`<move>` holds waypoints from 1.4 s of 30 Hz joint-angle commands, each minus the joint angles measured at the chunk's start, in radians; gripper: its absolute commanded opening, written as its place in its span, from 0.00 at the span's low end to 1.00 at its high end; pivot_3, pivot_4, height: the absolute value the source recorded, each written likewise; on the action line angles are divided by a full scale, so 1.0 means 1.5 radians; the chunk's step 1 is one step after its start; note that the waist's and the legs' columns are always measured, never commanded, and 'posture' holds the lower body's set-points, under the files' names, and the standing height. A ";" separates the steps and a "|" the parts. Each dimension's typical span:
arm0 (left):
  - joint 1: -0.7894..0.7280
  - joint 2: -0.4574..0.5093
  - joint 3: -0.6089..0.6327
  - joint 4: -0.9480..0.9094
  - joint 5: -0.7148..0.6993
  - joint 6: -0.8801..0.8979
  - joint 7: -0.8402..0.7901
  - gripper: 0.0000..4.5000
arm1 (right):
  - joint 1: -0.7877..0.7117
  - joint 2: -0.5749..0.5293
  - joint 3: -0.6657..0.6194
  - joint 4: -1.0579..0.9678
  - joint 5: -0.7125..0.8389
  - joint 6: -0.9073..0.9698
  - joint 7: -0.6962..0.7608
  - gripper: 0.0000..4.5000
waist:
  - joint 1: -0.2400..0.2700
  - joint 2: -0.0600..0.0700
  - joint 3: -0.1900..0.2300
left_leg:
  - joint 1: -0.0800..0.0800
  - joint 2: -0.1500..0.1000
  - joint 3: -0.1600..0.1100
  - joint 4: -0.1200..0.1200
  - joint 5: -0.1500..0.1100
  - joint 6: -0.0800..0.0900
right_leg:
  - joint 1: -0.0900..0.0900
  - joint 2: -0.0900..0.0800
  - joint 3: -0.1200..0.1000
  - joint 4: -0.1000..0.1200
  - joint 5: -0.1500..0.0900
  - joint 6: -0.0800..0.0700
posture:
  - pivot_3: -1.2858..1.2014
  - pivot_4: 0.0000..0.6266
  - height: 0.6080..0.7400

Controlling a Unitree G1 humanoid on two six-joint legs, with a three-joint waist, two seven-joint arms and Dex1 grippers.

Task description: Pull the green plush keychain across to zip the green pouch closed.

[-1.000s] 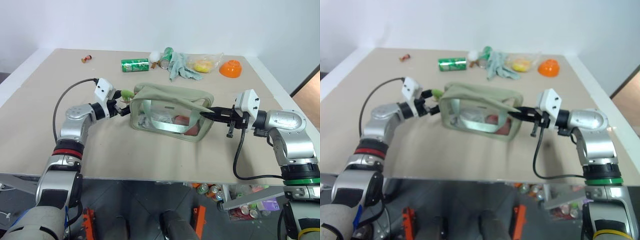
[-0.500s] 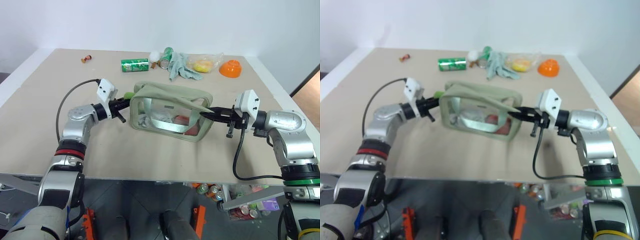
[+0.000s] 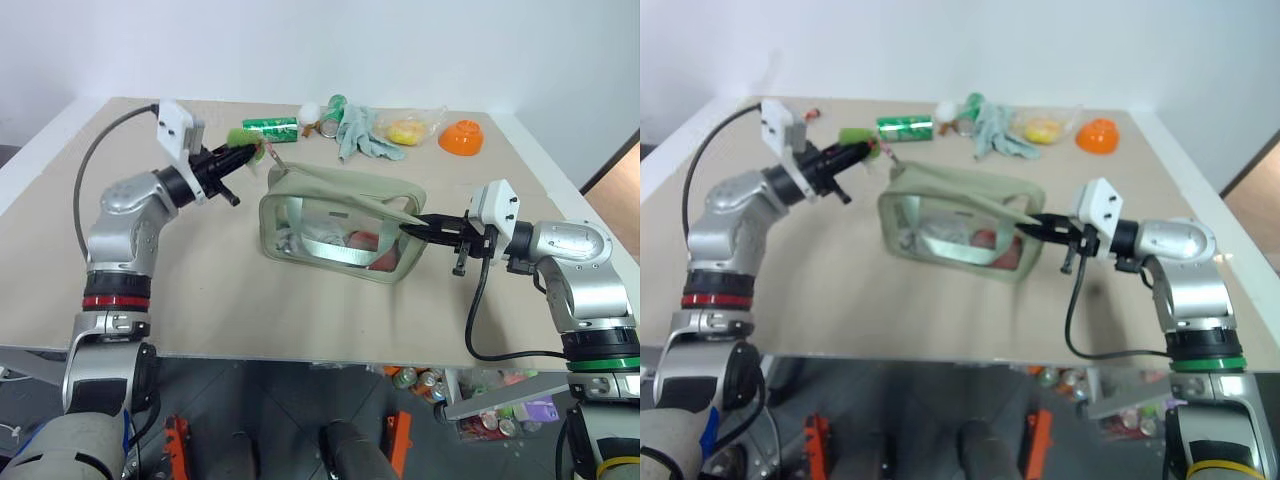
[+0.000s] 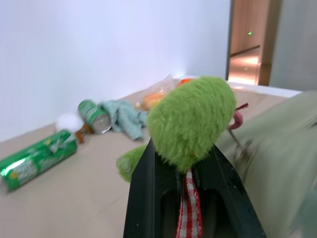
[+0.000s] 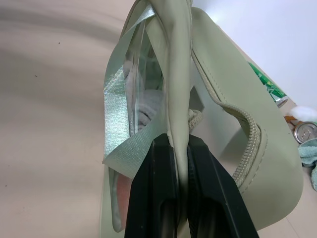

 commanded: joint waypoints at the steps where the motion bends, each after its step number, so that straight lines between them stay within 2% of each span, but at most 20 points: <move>1: -0.034 -0.024 -0.033 -0.039 0.000 0.013 -0.004 0.01 | -0.011 -0.001 -0.003 -0.005 0.000 -0.010 0.004 0.00 | 0.000 0.000 0.000 | 0.000 0.000 0.000 0.000 0.000 0.000 | 0.000 0.000 0.000 0.000 0.000 0.000 | 0.52 0.24 1.00; 6: -0.057 -0.067 -0.064 -0.024 0.009 0.023 0.014 0.01 | -0.007 -0.001 -0.004 -0.009 0.000 -0.009 0.002 0.00 | -0.002 0.001 0.001 | 0.000 0.000 0.000 0.000 0.000 0.000 | 0.000 0.000 0.000 0.000 0.000 0.000 | 0.52 0.24 1.00; 13: -0.104 -0.126 -0.065 0.006 0.007 0.027 0.050 0.01 | 0.003 -0.007 -0.010 -0.018 0.003 -0.006 0.000 0.00 | 0.000 0.002 0.001 | 0.000 0.000 0.000 0.000 0.000 0.000 | 0.001 0.000 0.000 0.000 0.000 0.000 | 0.52 0.24 1.00; 19: -0.105 -0.160 -0.081 -0.024 -0.012 0.056 0.031 0.01 | 0.005 -0.012 -0.013 -0.017 0.003 -0.006 0.001 0.00 | 0.001 0.004 0.003 | 0.000 -0.001 -0.001 0.000 0.000 0.000 | 0.001 0.000 0.000 -0.001 0.000 0.001 | 0.52 0.24 1.00; 33: -0.078 -0.190 -0.134 -0.054 0.014 0.062 0.010 0.01 | 0.000 -0.007 -0.011 -0.018 0.003 -0.005 -0.001 0.00 | 0.001 0.005 0.003 | 0.000 -0.001 -0.001 0.000 0.000 0.000 | 0.002 -0.001 0.000 -0.002 0.000 0.001 | 0.52 0.24 1.00; 42: -0.102 -0.142 -0.111 0.005 0.057 0.037 0.028 0.01 | 0.009 -0.005 -0.011 -0.023 0.003 -0.005 -0.004 0.00 | 0.001 0.007 0.004 | 0.000 -0.001 -0.002 0.000 0.000 0.000 | 0.003 -0.001 -0.001 -0.003 0.000 0.001 | 0.52 0.24 1.00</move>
